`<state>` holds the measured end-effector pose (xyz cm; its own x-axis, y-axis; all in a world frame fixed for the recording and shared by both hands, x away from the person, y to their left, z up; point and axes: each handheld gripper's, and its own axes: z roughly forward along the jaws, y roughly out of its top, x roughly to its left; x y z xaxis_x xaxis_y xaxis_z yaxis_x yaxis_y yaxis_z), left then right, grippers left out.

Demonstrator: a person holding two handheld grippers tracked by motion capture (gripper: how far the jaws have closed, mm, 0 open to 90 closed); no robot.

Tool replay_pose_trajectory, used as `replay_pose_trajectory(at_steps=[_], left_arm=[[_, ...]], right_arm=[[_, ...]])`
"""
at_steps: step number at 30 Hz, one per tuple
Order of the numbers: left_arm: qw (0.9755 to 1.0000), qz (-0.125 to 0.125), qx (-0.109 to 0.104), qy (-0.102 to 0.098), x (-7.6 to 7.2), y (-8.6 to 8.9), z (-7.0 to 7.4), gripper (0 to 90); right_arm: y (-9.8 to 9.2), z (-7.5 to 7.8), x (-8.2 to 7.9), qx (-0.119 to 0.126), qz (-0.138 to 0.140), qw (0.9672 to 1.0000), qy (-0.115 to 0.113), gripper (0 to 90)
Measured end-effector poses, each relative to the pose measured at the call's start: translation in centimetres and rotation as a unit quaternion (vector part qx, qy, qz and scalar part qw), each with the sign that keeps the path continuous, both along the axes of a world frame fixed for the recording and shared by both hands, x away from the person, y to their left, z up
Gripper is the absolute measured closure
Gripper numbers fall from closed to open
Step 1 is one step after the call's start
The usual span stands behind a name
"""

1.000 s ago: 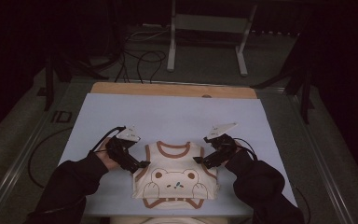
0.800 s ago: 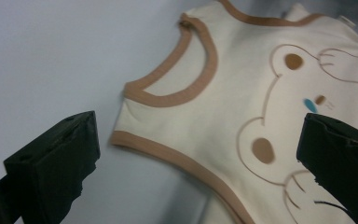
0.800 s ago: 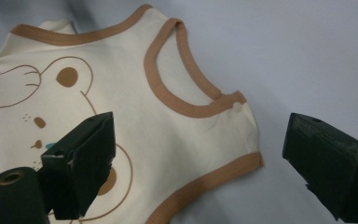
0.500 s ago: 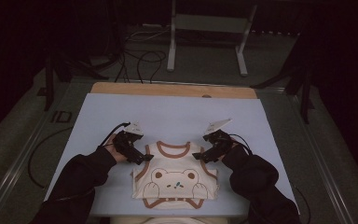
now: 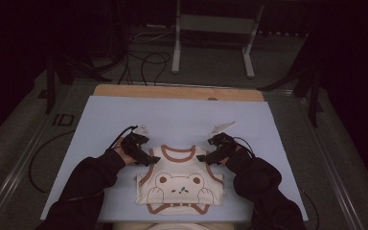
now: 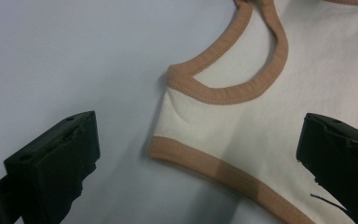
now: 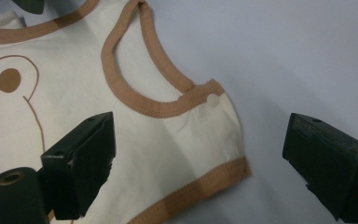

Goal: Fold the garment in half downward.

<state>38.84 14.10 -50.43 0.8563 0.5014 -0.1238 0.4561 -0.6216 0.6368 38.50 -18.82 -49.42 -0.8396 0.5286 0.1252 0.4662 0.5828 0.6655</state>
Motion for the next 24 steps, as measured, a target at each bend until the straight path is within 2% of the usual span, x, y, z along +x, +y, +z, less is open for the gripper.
replay_pose_trajectory(at_steps=[10,14,16,18,21,24], left_arm=[[0.9998,0.000,0.022,0.000,0.2,-0.3,-0.9,1.6],[0.9996,0.003,0.027,-0.005,0.1,-0.5,-1.2,8.2],[0.9996,0.004,0.026,-0.009,0.1,-0.5,-1.2,15.3],[0.9995,0.006,0.028,-0.013,0.1,-0.4,-1.2,17.2],[0.9994,0.009,0.027,-0.017,0.1,-0.4,-1.2,22.5],[0.9986,0.010,0.040,-0.033,-0.3,-0.6,-1.2,28.7]], right_arm=[[0.5,-1.5,0.5,-0.025,-0.015,0.9996,-0.001,9.7],[0.5,-1.8,0.7,-0.030,-0.018,0.9994,-0.005,13.2],[0.5,-1.8,0.8,-0.028,-0.020,0.9994,-0.003,14.1],[0.5,-1.9,0.8,-0.034,-0.021,0.9992,-0.003,15.0],[0.4,-2.0,0.9,-0.042,-0.020,0.9989,-0.006,20.6],[0.5,-2.2,0.9,-0.047,-0.020,0.9987,-0.006,25.1]])
